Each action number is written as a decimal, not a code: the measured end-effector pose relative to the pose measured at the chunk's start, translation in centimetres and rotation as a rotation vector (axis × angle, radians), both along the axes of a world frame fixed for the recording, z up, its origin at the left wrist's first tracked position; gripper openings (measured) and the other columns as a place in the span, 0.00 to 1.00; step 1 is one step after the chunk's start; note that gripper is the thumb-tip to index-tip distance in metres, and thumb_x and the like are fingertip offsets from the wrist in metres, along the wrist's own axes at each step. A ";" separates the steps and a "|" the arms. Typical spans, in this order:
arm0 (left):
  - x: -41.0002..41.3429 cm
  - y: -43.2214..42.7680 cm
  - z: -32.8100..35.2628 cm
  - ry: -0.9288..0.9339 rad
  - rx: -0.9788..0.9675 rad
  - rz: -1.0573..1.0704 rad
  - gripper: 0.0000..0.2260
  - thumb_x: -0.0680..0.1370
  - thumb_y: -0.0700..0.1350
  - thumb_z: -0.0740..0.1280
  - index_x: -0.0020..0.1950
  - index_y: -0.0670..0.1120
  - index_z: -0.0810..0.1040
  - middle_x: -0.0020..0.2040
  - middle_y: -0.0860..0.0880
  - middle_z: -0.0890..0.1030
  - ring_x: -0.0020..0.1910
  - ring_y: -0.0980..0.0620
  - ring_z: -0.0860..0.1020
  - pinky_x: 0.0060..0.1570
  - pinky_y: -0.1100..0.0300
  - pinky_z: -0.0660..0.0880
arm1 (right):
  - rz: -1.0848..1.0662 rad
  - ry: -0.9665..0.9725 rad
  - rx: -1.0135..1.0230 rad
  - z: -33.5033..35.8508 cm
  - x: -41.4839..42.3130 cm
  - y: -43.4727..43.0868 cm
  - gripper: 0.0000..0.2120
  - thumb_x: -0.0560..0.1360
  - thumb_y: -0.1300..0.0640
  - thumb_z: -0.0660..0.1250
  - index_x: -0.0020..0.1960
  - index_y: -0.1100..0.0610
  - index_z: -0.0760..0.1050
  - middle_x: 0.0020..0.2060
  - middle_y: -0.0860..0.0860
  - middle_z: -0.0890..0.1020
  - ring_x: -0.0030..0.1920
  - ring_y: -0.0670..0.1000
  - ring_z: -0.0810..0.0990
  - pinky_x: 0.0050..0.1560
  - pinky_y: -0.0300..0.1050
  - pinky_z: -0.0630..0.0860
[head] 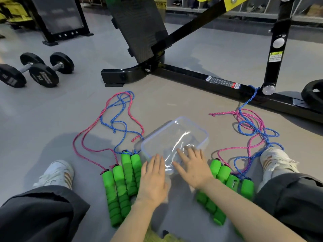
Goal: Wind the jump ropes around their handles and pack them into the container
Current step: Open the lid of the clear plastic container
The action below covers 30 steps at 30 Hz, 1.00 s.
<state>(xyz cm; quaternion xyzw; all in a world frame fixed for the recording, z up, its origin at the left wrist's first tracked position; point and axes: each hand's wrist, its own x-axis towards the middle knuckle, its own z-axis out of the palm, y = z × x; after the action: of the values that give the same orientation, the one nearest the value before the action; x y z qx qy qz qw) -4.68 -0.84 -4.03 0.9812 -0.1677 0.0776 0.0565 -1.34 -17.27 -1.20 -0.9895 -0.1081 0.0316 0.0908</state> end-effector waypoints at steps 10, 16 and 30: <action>1.4 2.1 -0.4 -0.106 -0.045 -0.101 0.43 0.52 0.48 0.83 0.65 0.43 0.71 0.61 0.43 0.80 0.62 0.47 0.76 0.62 0.48 0.62 | 0.362 -0.178 -0.168 0.6 0.0 -3.8 0.21 0.77 0.47 0.51 0.65 0.55 0.68 0.57 0.59 0.78 0.51 0.58 0.78 0.57 0.49 0.69; 1.4 1.6 -1.4 -0.314 0.002 -0.102 0.25 0.63 0.47 0.77 0.59 0.43 0.78 0.54 0.42 0.83 0.50 0.44 0.81 0.57 0.51 0.66 | 0.452 -0.210 -0.221 -1.1 -0.6 -3.4 0.28 0.68 0.42 0.63 0.65 0.52 0.70 0.60 0.59 0.78 0.57 0.60 0.79 0.57 0.54 0.75; 1.9 0.8 -1.7 -0.388 -0.045 -0.194 0.17 0.71 0.46 0.62 0.59 0.45 0.70 0.56 0.46 0.82 0.59 0.49 0.75 0.64 0.52 0.63 | 0.534 -0.620 -0.417 -1.8 0.4 -2.2 0.20 0.58 0.59 0.74 0.43 0.56 0.65 0.35 0.51 0.76 0.32 0.53 0.74 0.31 0.43 0.72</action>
<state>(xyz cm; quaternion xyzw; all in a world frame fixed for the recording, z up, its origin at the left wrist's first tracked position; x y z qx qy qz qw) -2.76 -0.04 -5.76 0.9256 -0.2674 0.2628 0.0524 -0.92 -19.50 -2.98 -0.8868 -0.3726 -0.2227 -0.1583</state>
